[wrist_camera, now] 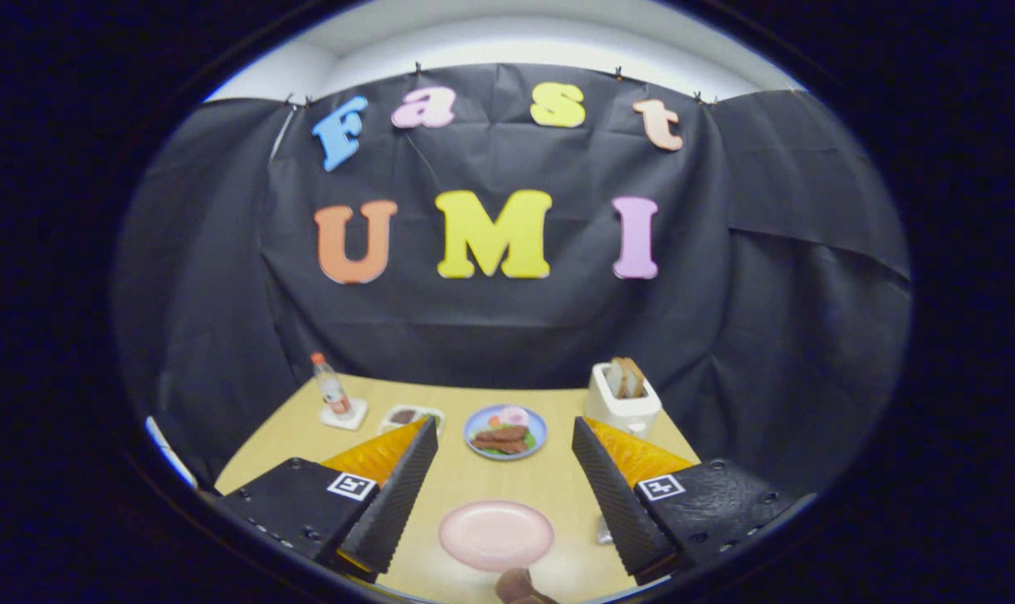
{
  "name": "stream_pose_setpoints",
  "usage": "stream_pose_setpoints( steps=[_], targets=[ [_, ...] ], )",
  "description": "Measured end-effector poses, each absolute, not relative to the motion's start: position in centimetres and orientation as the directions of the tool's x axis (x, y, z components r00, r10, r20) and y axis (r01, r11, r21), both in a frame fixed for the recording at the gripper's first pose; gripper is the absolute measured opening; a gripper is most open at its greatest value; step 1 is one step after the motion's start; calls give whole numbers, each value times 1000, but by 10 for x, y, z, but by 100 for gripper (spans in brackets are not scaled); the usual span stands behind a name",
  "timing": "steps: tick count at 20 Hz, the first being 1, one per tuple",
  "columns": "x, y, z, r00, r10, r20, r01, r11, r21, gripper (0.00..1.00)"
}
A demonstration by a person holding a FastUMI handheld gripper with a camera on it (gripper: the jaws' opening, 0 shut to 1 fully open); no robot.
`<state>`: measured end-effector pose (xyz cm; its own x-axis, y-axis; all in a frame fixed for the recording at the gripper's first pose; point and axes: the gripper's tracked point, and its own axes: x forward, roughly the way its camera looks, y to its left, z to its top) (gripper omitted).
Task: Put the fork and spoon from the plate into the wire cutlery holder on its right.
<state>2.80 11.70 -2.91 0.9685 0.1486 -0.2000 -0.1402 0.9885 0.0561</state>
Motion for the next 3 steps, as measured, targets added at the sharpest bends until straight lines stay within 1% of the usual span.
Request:
stream_pose_setpoints(
  steps=[1,3],
  targets=[
    [27,121,-19,977,152,-151,-142,987,74,97],
    [22,120,0,990,115,-77,-110,992,66,96]
  ],
)
